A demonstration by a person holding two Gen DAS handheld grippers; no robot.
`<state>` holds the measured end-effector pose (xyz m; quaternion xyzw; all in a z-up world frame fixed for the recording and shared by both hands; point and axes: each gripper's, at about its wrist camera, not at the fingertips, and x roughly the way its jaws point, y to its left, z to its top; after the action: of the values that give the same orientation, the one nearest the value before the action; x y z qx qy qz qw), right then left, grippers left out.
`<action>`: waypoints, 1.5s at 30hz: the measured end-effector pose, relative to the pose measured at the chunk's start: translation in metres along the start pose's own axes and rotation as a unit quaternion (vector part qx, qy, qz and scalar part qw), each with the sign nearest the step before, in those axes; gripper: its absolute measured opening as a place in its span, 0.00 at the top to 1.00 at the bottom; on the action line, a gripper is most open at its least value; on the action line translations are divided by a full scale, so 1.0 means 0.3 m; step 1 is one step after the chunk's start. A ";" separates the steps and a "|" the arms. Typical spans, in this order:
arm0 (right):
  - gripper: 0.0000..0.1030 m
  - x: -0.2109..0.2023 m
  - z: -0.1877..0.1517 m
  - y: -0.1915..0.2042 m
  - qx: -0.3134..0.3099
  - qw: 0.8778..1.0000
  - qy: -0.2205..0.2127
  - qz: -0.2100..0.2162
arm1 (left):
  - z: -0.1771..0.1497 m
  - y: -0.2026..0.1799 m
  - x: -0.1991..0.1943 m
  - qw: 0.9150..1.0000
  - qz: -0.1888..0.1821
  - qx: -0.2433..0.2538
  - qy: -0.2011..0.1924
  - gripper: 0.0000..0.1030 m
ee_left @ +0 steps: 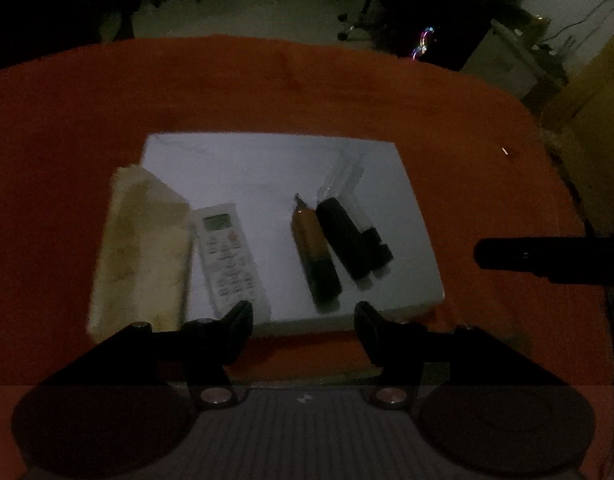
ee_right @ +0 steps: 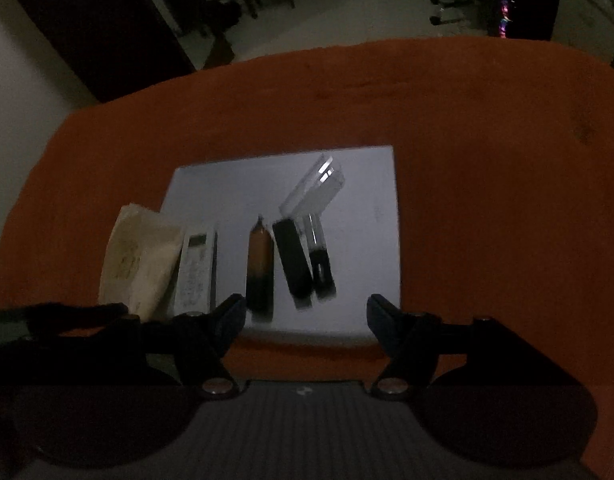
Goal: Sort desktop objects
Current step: 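Move the left tool to the orange bottle while the right tool approaches the clear tube, then grasp the orange bottle with the left tool while the right tool grasps the small clear tube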
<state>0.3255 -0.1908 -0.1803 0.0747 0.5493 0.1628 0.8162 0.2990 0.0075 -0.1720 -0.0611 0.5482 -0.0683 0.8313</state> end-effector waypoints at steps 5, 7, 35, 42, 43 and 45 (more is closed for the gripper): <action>0.35 0.166 0.056 -0.047 -0.009 1.000 0.020 0.004 | 0.063 -0.034 0.138 1.000 0.016 -0.004 0.010 0.49; 0.36 0.227 0.071 -0.062 -0.013 1.000 0.026 -0.007 | 0.085 -0.035 0.185 1.000 0.024 -0.006 0.015 0.50; 0.60 0.547 0.126 -0.001 -0.067 0.994 0.076 -0.046 | 0.120 -0.028 0.428 0.997 0.005 -0.023 0.069 0.76; 0.77 0.555 0.108 0.003 -0.082 0.992 0.082 -0.046 | 0.114 -0.034 0.429 0.998 0.006 -0.015 0.062 0.76; 0.77 0.554 0.104 0.002 -0.083 0.992 0.080 -0.047 | 0.113 -0.032 0.427 0.998 0.005 -0.016 0.061 0.77; 0.78 0.547 0.100 -0.002 -0.081 0.993 0.079 -0.046 | 0.109 -0.028 0.418 0.998 0.004 -0.011 0.062 0.77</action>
<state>0.4096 -0.1326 -0.3122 -0.0298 0.6000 0.1744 0.7802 0.3776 -0.0225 -0.2710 -0.0641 0.5994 -0.0630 0.7954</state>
